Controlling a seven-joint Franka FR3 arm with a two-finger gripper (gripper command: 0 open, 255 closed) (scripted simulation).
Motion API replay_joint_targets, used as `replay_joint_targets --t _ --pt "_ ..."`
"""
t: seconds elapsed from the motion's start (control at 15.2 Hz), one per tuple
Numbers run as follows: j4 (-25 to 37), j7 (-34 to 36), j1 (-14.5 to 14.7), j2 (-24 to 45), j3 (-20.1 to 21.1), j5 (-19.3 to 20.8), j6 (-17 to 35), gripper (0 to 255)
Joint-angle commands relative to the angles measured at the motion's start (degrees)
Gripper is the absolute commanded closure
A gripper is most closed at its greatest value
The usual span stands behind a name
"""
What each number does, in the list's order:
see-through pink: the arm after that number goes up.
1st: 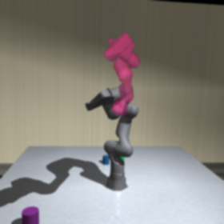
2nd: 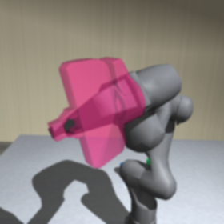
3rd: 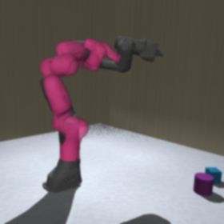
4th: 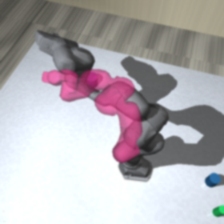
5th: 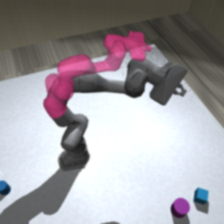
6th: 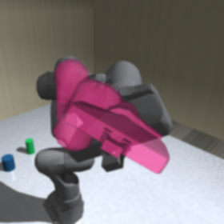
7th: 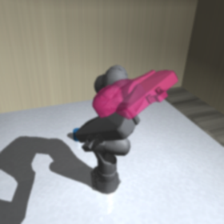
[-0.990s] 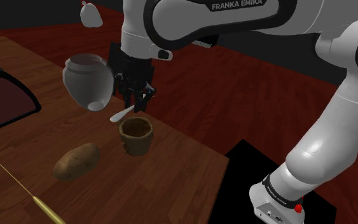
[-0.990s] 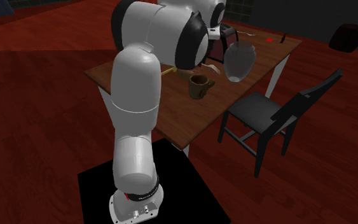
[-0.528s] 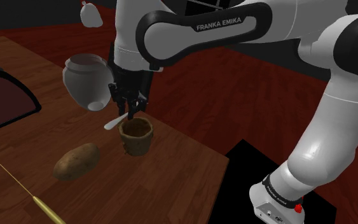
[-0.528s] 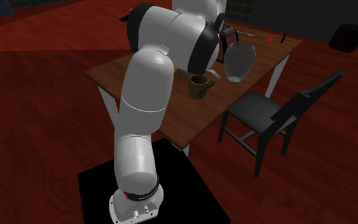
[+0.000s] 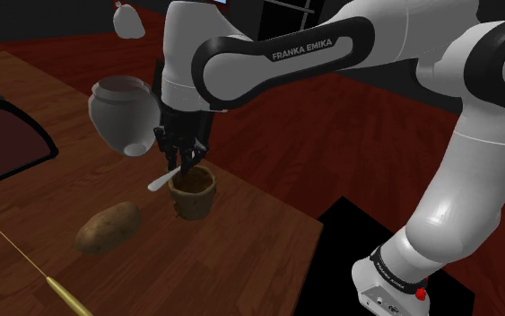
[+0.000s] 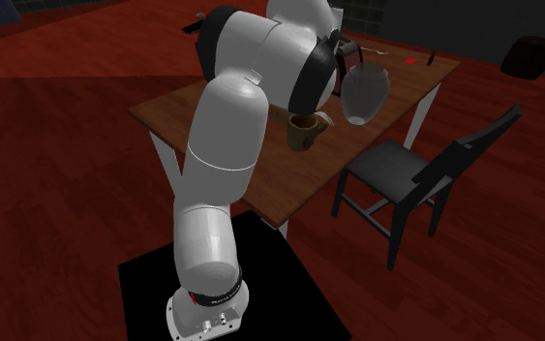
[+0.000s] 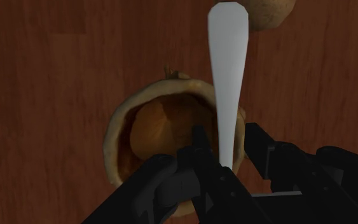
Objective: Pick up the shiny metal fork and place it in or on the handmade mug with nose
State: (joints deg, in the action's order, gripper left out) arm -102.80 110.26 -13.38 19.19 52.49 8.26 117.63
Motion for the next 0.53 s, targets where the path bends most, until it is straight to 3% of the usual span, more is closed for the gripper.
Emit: replay_joint_targets --t 0.0,0.13,0.2,0.46 --pt "0.0 0.0 0.0 0.0 0.0 0.0 0.0 255" --pt "0.0 0.0 0.0 0.0 0.0 0.0 0.0 255" --pt "0.0 0.0 0.0 0.0 0.0 0.0 0.0 0" --pt "0.0 0.0 0.0 0.0 0.0 0.0 0.0 0"
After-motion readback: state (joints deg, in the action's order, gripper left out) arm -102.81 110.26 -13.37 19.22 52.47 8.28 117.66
